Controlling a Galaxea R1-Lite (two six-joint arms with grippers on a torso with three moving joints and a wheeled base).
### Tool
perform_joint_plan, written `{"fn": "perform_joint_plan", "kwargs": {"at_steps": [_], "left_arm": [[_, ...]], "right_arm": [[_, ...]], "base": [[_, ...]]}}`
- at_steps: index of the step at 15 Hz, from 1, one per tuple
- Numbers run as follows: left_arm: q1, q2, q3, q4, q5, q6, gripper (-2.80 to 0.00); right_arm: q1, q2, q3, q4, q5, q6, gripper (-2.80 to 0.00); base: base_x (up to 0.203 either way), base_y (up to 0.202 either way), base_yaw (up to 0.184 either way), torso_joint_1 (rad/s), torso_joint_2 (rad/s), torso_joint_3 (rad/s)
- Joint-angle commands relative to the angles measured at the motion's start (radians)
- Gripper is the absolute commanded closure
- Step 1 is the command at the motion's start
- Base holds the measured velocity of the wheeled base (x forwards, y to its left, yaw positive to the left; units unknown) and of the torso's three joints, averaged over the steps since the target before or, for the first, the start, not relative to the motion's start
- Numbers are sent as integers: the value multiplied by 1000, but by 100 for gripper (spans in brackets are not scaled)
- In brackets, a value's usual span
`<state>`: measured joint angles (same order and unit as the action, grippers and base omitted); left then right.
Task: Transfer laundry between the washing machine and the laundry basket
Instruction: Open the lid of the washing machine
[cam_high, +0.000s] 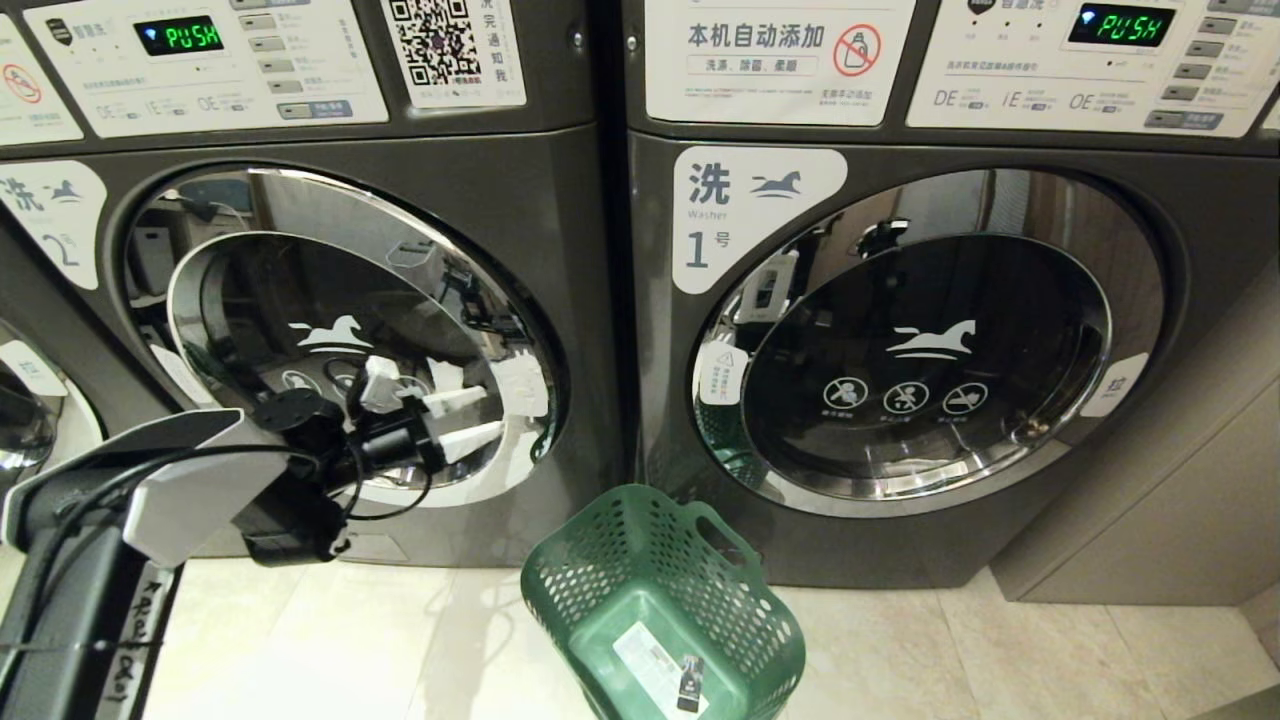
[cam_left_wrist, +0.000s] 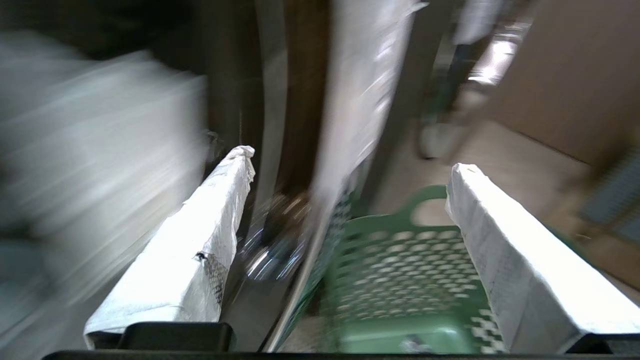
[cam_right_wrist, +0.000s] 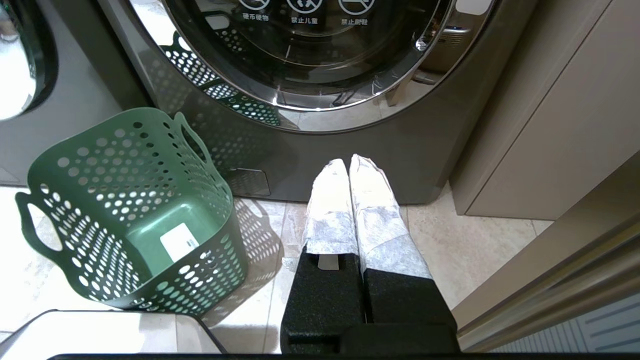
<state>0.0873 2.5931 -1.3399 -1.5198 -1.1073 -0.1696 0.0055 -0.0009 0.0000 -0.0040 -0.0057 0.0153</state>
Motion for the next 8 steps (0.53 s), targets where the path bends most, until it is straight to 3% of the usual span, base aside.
{"fn": "perform_joint_plan", "kwargs": {"at_steps": [1,5,8], "left_arm": [[69,12,-2,-10,3,4,-280],[119,-38,5,-10,3,4,-280],[152,-254,178,-10,3,4,-280]], "right_arm": [[1,1,0,-1,0,0,0],[1,1,0,-1,0,0,0],[1,1,0,-1,0,0,0]], "base": [[0,0,0,0,0,0],[0,0,0,0,0,0],[0,0,0,0,0,0]]}}
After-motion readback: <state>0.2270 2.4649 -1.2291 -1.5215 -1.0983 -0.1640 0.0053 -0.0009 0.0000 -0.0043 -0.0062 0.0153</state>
